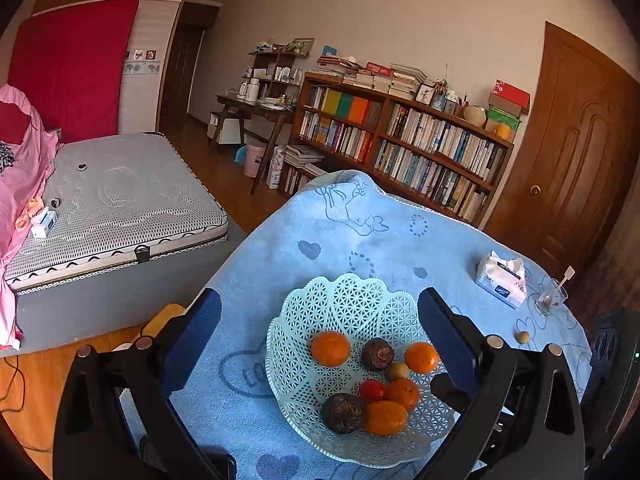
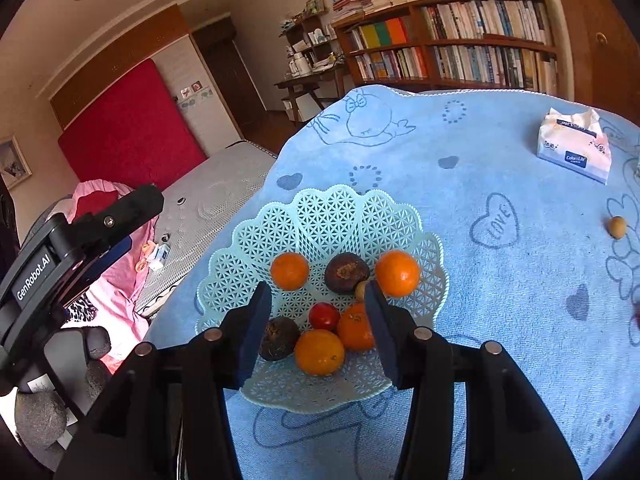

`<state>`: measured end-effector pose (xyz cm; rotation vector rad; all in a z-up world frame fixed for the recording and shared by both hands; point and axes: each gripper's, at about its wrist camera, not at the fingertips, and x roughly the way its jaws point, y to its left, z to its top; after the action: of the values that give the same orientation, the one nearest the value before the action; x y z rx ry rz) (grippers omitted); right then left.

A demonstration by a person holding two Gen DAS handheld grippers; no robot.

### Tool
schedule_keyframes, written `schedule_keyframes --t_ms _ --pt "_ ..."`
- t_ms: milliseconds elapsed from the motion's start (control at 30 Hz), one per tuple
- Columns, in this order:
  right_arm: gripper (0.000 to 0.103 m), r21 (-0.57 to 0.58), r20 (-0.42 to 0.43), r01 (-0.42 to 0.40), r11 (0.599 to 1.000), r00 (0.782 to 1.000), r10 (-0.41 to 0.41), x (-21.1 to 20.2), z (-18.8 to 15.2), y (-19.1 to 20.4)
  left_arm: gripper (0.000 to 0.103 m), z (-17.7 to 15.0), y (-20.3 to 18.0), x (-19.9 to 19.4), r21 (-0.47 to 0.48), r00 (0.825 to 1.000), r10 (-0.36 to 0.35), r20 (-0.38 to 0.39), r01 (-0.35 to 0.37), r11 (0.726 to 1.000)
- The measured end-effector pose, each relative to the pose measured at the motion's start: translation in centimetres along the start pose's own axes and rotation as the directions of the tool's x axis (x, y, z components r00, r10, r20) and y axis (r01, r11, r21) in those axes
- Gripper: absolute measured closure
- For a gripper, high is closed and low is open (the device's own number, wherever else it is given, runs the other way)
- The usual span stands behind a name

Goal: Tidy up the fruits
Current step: 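Lower the dark brown fruit into the basket with the right gripper and open, then grasp the remaining red cherry tomato with the right gripper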

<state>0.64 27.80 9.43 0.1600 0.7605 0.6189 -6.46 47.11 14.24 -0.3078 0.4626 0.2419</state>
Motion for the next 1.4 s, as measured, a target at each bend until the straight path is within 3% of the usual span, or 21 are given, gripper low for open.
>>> schedule_keyframes --t_ms 667,800,1033,1400 --pt "0.054 0.167 0.026 0.192 0.967 0.98 -0.199 -4.2 -2.3 -9.8 0.003 -1.4 -2.4 0.8 0.061 0.998 -0.037 -0.044 0.039 0.997" --pt "0.054 0.17 0.036 0.261 0.95 0.962 -0.271 -5.6 -3.0 -11.7 0.003 -1.8 -3.1 1.1 0.077 0.997 -0.044 -0.059 0.048 0.996" --pt "0.054 0.218 0.035 0.392 0.894 0.912 -0.409 -8.4 -4.4 -16.8 0.003 -2.5 -4.0 1.4 0.1 0.996 -0.052 -0.078 0.06 0.993" --pt "0.054 0.259 0.015 0.513 0.818 0.845 -0.534 -10.3 -5.0 -22.1 0.003 -3.6 -5.8 1.9 0.147 0.992 -0.064 -0.109 0.08 0.986"
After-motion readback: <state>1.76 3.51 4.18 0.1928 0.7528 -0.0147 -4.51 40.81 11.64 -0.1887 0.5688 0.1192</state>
